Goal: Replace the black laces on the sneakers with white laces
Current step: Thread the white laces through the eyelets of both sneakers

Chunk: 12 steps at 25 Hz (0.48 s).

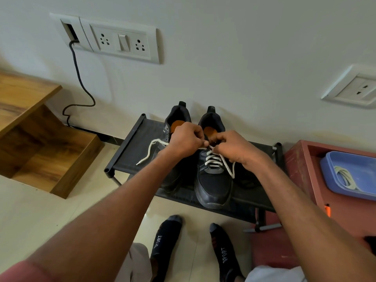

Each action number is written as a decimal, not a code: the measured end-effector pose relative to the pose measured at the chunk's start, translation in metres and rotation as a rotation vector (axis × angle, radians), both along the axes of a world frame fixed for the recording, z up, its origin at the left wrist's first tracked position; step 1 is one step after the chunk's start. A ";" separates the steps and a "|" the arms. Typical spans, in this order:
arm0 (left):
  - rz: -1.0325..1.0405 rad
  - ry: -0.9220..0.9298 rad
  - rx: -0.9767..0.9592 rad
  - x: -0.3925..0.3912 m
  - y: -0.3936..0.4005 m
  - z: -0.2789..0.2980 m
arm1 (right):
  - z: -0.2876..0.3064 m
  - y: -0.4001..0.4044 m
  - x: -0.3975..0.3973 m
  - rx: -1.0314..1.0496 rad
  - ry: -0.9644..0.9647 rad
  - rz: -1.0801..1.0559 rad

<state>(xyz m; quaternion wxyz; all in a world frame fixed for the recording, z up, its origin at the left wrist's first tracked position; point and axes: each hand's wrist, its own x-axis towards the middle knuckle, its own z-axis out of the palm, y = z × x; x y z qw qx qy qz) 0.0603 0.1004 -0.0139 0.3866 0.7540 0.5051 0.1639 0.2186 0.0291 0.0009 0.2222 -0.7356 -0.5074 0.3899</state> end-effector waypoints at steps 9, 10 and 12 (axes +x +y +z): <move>0.151 -0.353 -0.037 -0.009 0.011 0.022 | -0.008 -0.001 0.002 -0.024 -0.337 0.157; 0.152 -0.434 -0.095 -0.011 0.010 0.025 | -0.007 0.000 0.002 -0.042 -0.334 0.154; 0.147 -0.524 -0.203 -0.013 0.005 0.028 | -0.009 0.000 0.001 -0.070 -0.272 0.119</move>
